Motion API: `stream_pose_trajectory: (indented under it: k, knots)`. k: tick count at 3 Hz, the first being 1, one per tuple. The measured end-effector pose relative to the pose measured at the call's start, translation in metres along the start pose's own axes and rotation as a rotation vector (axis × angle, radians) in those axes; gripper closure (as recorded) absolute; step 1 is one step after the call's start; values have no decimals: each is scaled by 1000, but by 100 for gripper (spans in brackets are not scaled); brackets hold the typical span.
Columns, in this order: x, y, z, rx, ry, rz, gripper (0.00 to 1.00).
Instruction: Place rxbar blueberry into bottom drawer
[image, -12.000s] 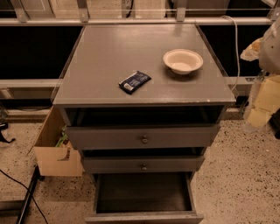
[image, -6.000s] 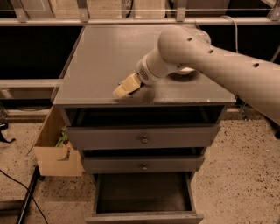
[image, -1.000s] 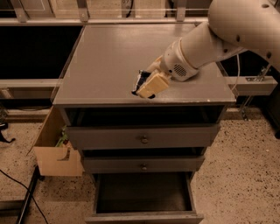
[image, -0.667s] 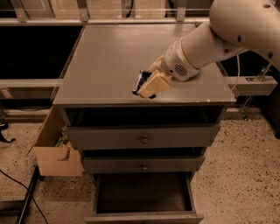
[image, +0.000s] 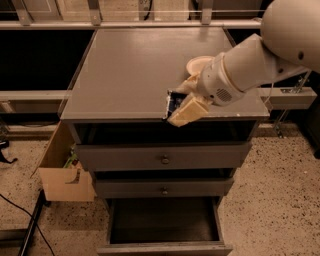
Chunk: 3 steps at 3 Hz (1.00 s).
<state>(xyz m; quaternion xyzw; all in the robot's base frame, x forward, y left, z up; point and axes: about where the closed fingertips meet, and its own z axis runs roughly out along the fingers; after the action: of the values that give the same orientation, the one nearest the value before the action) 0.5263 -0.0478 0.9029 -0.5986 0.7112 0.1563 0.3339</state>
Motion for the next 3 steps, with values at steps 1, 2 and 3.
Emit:
stream_pose_trajectory:
  k: [1,2,3]
  knots:
    - [19,16,-8,3,-3,-2,100]
    - [65,28,9,5,-22,22,100]
    - [93,36,26,-2,-30,35,100]
